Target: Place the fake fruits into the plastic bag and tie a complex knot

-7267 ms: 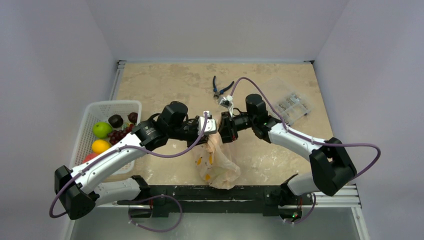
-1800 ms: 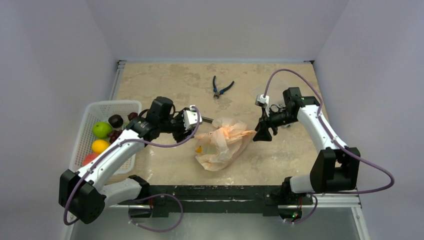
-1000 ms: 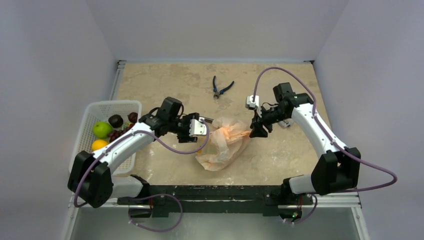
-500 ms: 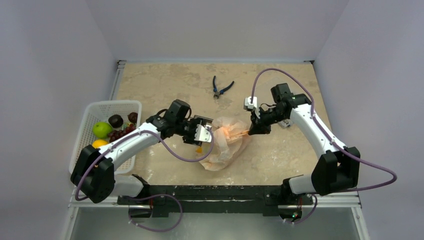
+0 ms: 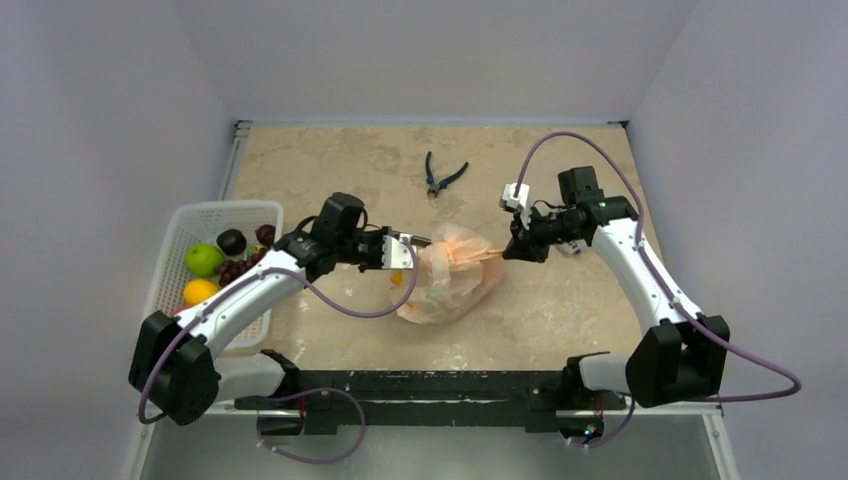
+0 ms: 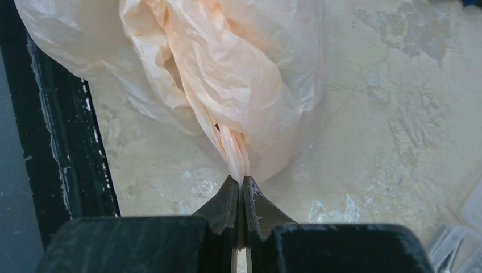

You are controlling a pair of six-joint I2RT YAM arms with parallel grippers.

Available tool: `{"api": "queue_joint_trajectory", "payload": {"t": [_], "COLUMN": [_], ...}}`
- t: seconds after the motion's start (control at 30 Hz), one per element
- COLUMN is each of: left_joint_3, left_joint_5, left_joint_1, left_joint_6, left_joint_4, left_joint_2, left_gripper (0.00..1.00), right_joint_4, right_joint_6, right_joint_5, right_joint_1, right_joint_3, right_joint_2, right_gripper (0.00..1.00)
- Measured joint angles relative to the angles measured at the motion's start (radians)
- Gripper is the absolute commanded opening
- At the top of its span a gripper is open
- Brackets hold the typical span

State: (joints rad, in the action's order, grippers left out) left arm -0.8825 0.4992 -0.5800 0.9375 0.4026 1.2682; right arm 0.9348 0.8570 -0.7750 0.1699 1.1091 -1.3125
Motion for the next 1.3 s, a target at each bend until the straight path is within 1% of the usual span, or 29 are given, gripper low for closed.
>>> {"api": "queue_joint_trajectory", "payload": {"t": [0.2,0.4,0.53,0.57,0.6,0.67,0.73,0.77,0.8,0.83,0.87,0.97,1.0,1.03,1.1,1.2,1.3], "left_joint_3": [0.039,0.109,0.113,0.113,0.116,0.122,0.122,0.122,0.119,0.112,0.1,0.056,0.045,0.034,0.022,0.02,0.019], "left_joint_5": [0.028,0.077,0.103,0.083,0.047,-0.013,-0.049,-0.058,-0.067,-0.07,-0.07,-0.07,-0.069,-0.069,-0.069,-0.07,-0.072], "left_joint_1": [0.077,0.162,0.2,0.209,0.229,0.283,0.293,0.285,0.268,0.249,0.229,0.175,0.163,0.149,0.127,0.099,0.085], "left_joint_6": [-0.003,0.015,0.033,0.042,0.047,0.05,0.045,0.041,0.032,0.02,0.007,-0.031,-0.039,-0.049,-0.067,-0.089,-0.101], "left_joint_4": [-0.014,-0.035,-0.043,-0.032,-0.017,0.014,0.037,0.043,0.053,0.067,0.084,0.111,0.113,0.114,0.115,0.116,0.119], "left_joint_2": [-0.109,-0.106,-0.069,-0.066,-0.066,-0.065,-0.065,-0.065,-0.065,-0.065,-0.065,-0.067,-0.069,-0.071,-0.08,-0.087,-0.087], "left_gripper": [0.0,0.0,0.0,0.0,0.0,0.0,0.0,0.0,0.0,0.0,0.0,0.0,0.02,0.05,0.06,0.06,0.06], "right_joint_4": [-0.042,-0.084,-0.091,-0.095,-0.101,-0.104,-0.093,-0.08,-0.06,-0.029,0.004,0.087,0.094,0.092,0.082,0.06,0.031], "right_joint_6": [0.001,0.04,0.076,0.095,0.113,0.139,0.152,0.159,0.167,0.177,0.185,0.205,0.195,0.182,0.145,0.084,0.041], "right_joint_5": [-0.003,-0.012,-0.026,0.005,0.068,0.148,0.182,0.182,0.178,0.167,0.15,0.086,0.072,0.064,0.051,0.048,0.05], "right_joint_1": [-0.088,-0.207,-0.273,-0.289,-0.317,-0.383,-0.402,-0.397,-0.383,-0.367,-0.353,-0.31,-0.29,-0.267,-0.206,-0.1,-0.062], "right_joint_3": [-0.041,-0.156,-0.179,-0.179,-0.18,-0.18,-0.179,-0.177,-0.169,-0.155,-0.135,-0.06,-0.039,-0.025,-0.019,-0.019,-0.02], "right_joint_2": [0.033,0.026,-0.03,-0.043,-0.053,-0.073,-0.074,-0.071,-0.068,-0.066,-0.067,-0.064,-0.058,-0.047,-0.02,0.002,-0.006], "right_gripper": [0.0,0.0,0.0,0.0,0.0,0.0,0.0,0.11,0.37,0.55,0.64,0.75,0.83,0.92,0.94,0.9,0.89]}}
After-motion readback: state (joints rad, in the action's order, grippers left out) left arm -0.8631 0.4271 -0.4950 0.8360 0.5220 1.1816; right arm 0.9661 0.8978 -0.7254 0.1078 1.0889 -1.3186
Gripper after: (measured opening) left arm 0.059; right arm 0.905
